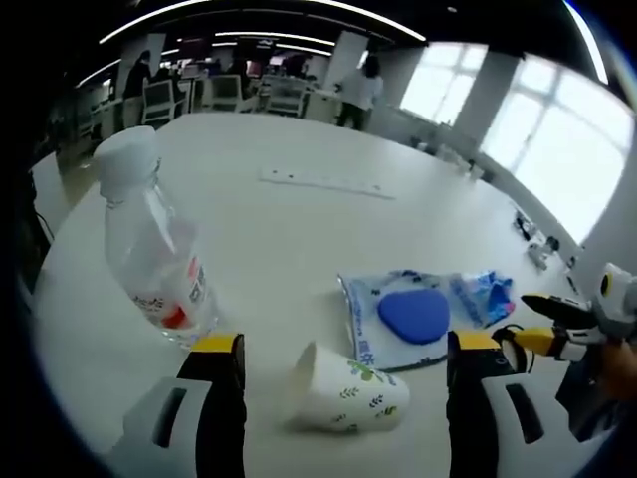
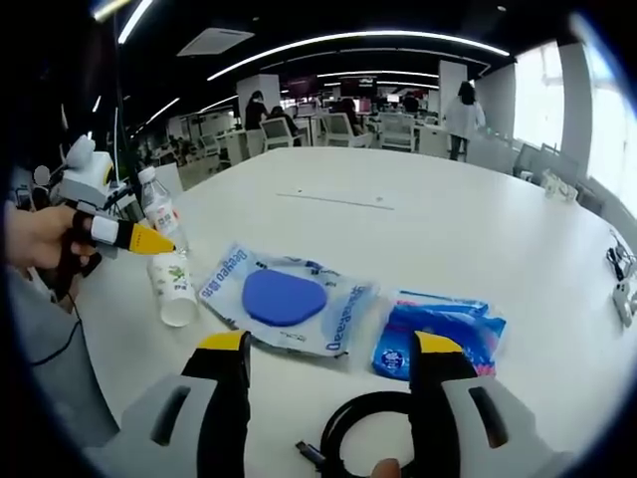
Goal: Arrange the tabletop items into an orderly group along one side of the table until the central work area is clear of visible clutter.
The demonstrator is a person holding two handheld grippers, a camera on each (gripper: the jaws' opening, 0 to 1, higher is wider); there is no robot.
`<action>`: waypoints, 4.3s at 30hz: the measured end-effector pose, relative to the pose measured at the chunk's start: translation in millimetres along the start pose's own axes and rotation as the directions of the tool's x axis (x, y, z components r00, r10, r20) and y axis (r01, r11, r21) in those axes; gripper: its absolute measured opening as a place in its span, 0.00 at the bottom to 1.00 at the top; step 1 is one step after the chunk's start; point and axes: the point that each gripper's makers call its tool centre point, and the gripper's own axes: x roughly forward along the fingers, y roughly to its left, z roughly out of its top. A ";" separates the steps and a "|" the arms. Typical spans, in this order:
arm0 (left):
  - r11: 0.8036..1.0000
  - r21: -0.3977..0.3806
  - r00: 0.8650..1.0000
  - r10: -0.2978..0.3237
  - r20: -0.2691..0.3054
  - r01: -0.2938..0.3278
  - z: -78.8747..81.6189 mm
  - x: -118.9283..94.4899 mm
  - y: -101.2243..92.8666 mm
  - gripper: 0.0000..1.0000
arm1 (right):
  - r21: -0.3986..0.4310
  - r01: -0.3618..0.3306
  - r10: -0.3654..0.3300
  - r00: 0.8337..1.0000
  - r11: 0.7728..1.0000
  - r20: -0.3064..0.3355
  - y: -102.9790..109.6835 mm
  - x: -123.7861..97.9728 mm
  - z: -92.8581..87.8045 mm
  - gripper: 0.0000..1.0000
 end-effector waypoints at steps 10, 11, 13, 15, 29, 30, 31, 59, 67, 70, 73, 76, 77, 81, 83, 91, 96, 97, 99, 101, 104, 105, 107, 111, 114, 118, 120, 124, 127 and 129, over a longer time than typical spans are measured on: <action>0.996 -0.072 0.996 -0.064 -0.069 0.059 -30.7 1.7 6.4 0.62 | 0.055 -0.054 0.053 0.999 0.997 0.008 6.0 -11.2 -5.0 0.60; 0.995 -0.071 0.994 -0.070 -0.078 0.065 -33.3 0.8 6.0 0.59 | 0.061 -0.061 0.061 0.998 0.996 0.008 7.1 -12.1 -6.1 0.60; 0.996 -0.061 0.994 -0.077 -0.077 0.072 -35.0 -0.1 5.9 0.51 | 0.074 -0.068 0.067 0.998 0.995 0.009 7.6 -14.3 -8.9 0.60; 0.994 -0.066 0.993 -0.088 -0.083 0.083 -36.0 0.8 7.2 0.44 | 0.071 -0.068 0.068 0.998 0.995 0.008 7.5 -15.9 -11.4 0.60; 0.992 -0.083 0.993 -0.102 -0.065 0.096 -33.5 -1.2 3.6 0.23 | 0.141 -0.074 0.075 0.997 0.987 -0.003 10.6 -31.6 -25.8 0.58; 0.992 -0.080 0.993 -0.103 -0.063 0.098 -33.9 -3.8 0.3 0.20 | 0.139 -0.072 0.073 0.997 0.988 -0.003 10.6 -32.2 -26.0 0.58; 0.992 -0.079 0.993 -0.104 -0.062 0.099 -33.8 -5.6 -1.2 0.16 | 0.139 -0.071 0.072 0.997 0.988 -0.002 11.0 -32.8 -25.8 0.58; 0.866 0.484 0.986 -0.058 -0.154 0.126 3.0 -17.2 -7.1 0.00 | 0.232 -0.058 0.055 0.998 0.971 0.019 4.4 -49.1 -36.6 0.57; 0.828 0.537 0.974 -0.040 -0.223 0.158 14.8 0.9 -3.6 0.00 | 0.254 -0.041 0.039 0.999 0.966 0.014 -2.6 -54.1 -43.7 0.57; 0.809 0.564 0.968 -0.024 -0.250 0.166 13.0 3.8 -3.6 0.00 | 0.260 -0.033 0.031 0.999 0.965 0.012 -5.7 -56.1 -45.6 0.57; 0.803 0.566 0.961 -0.030 -0.275 0.187 11.8 6.5 -5.7 0.00 | 0.267 -0.025 0.023 1.000 0.963 0.011 -9.4 -58.0 -47.3 0.57; 0.792 0.572 0.947 -0.025 -0.320 0.214 7.7 10.7 -3.8 0.00 | 0.274 -0.018 0.016 1.000 0.962 0.008 -11.1 -58.8 -49.4 0.57; 0.790 0.574 0.946 -0.021 -0.324 0.215 8.2 13.2 -1.8 0.00 | 0.276 -0.015 0.014 1.000 0.961 0.005 -11.6 -58.6 -51.2 0.57; 0.763 0.606 0.938 0.001 -0.348 0.224 8.2 18.3 1.6 0.00 | 0.281 -0.011 0.012 1.000 0.960 -0.001 -10.9 -59.2 -54.1 0.57; 0.763 0.603 0.930 0.006 -0.368 0.234 6.2 22.3 3.2 0.00 | 0.282 -0.010 0.012 1.000 0.959 -0.006 -10.0 -59.4 -56.6 0.57; 0.765 0.587 0.914 -0.005 -0.406 0.265 3.3 28.9 -1.1 0.00 | 0.292 0.001 0.004 1.000 0.956 -0.016 -12.3 -62.2 -62.0 0.57; 0.766 0.585 0.909 0.002 -0.417 0.266 0.8 27.8 -2.9 0.00 | 0.304 0.009 -0.003 1.000 0.953 -0.020 -14.7 -63.6 -66.2 0.57; 0.754 0.598 0.905 0.010 -0.424 0.272 -0.6 27.6 -2.2 0.00 | 0.303 0.009 -0.002 1.000 0.953 -0.023 -14.2 -63.6 -67.8 0.57; 0.757 0.592 0.903 0.007 -0.430 0.276 -1.2 27.8 -1.9 0.00 | 0.304 0.006 0.001 1.000 0.953 -0.025 -12.8 -63.8 -70.2 0.57; 0.757 0.592 0.900 0.010 -0.435 0.277 -1.9 28.4 -0.7 0.00 | 0.310 0.004 0.004 1.000 0.951 -0.025 -10.4 -64.8 -71.8 0.57; 0.765 0.579 0.895 0.006 -0.446 0.284 -4.5 27.9 -1.9 0.00 | 0.307 -0.006 0.014 1.000 0.952 -0.024 -6.9 -65.3 -73.5 0.57; 0.770 0.571 0.894 0.001 -0.448 0.285 -5.1 28.0 -2.5 0.00 | 0.305 -0.008 0.017 1.000 0.952 -0.025 -6.0 -65.4 -74.2 0.57; 0.780 0.559 0.894 -0.001 -0.448 0.281 -5.4 27.8 -3.2 0.00 | 0.305 -0.011 0.019 0.999 0.952 -0.025 -5.7 -65.7 -75.2 0.57; 0.779 0.560 0.892 0.002 -0.453 0.283 -4.7 30.9 -1.2 0.00 | 0.315 -0.005 0.013 1.000 0.949 -0.022 -8.2 -68.6 -76.7 0.57; 0.720 0.633 0.884 0.058 -0.464 0.284 -6.5 30.8 4.9 0.00 | 0.326 0.001 0.006 1.000 0.945 -0.021 -11.2 -70.6 -78.4 0.56; 0.742 0.611 0.887 0.047 -0.460 0.277 -8.1 30.2 0.7 0.00 | 0.335 0.010 -0.003 1.000 0.942 -0.023 -12.6 -72.8 -81.4 0.56; 0.763 0.586 0.887 0.037 -0.461 0.273 -9.1 30.1 -0.9 0.00 | 0.333 0.013 -0.003 1.000 0.943 -0.028 -13.1 -72.8 -83.6 0.56; 0.775 0.575 0.890 0.036 -0.454 0.262 -7.5 31.1 -0.1 0.00 | 0.339 0.012 -0.003 1.000 0.941 -0.029 -11.1 -73.8 -84.7 0.56; 0.777 0.574 0.893 0.034 -0.450 0.260 -6.7 30.9 -0.5 0.00 | 0.340 0.010 -0.001 1.000 0.940 -0.029 -10.1 -73.7 -85.1 0.56; 0.772 0.580 0.894 0.035 -0.447 0.260 -6.0 30.9 0.2 0.00 | 0.340 0.009 0.001 1.000 0.940 -0.029 -10.1 -73.3 -85.2 0.56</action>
